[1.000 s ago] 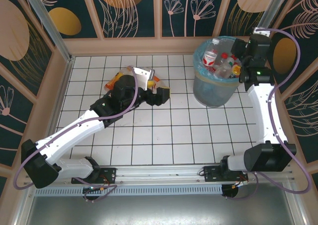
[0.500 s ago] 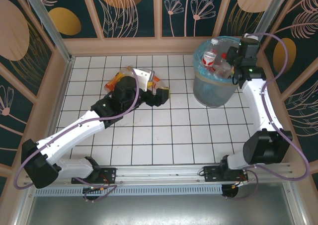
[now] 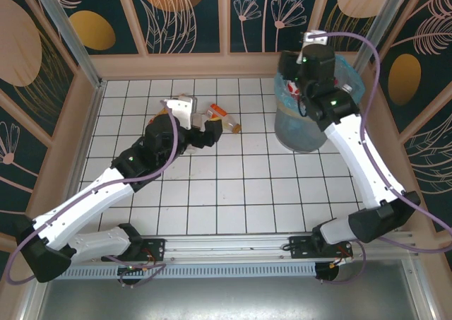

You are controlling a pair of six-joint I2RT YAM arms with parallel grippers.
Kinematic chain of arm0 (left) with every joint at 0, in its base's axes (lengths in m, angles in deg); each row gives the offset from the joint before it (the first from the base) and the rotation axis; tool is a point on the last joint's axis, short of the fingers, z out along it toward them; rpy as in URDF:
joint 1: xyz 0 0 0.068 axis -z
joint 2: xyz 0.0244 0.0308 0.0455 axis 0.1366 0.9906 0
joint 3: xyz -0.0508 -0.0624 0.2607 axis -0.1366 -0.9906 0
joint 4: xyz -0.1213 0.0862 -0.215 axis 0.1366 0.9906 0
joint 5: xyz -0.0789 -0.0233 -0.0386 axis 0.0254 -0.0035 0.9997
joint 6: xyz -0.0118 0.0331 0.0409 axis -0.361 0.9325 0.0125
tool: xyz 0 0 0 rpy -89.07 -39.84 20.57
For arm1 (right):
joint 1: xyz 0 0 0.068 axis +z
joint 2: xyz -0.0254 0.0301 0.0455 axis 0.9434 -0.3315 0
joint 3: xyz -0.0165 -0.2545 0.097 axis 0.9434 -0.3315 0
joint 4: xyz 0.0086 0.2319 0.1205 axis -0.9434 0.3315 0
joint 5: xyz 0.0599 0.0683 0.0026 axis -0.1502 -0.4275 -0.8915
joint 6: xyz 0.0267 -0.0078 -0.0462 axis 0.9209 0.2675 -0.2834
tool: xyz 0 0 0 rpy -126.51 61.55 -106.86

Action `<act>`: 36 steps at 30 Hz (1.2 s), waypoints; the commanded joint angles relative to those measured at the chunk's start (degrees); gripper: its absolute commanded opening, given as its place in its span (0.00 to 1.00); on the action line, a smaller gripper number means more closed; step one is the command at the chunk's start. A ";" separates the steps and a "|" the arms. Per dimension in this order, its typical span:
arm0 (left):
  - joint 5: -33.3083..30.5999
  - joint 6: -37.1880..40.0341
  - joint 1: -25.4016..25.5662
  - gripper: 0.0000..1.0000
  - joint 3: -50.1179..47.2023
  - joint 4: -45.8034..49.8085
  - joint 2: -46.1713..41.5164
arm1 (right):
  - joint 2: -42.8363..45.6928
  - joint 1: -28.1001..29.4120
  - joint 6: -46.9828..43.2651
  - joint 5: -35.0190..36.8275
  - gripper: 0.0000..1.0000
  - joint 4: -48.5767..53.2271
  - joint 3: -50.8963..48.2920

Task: Put the plastic bottles in the bin

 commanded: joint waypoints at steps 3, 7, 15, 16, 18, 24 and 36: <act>-10.09 -1.16 -0.01 0.96 -3.19 4.37 -4.22 | -4.00 9.76 -2.68 3.08 0.61 -5.48 -1.14; -14.75 -3.23 -0.03 0.97 -7.14 5.62 -7.50 | -11.75 12.35 -1.02 -1.87 0.64 -7.04 -1.15; -18.16 -5.20 -0.16 0.97 -12.63 4.02 -10.18 | -30.98 11.48 0.64 -7.10 0.71 -6.17 6.13; -18.21 -5.10 -0.12 0.97 -13.08 3.68 -9.95 | -33.62 11.04 1.04 -7.72 0.72 -4.61 8.42; -18.40 -4.83 -0.17 0.97 -13.72 3.17 -9.19 | -38.05 10.10 1.53 -8.64 0.73 -2.00 12.45; -16.38 -3.65 -0.69 0.97 -13.77 2.02 -4.80 | -47.90 7.14 2.13 -14.70 0.76 1.42 19.67; -11.93 -3.16 -2.92 0.97 -12.97 0.30 -1.79 | -57.88 6.66 1.49 -23.40 0.76 5.32 25.72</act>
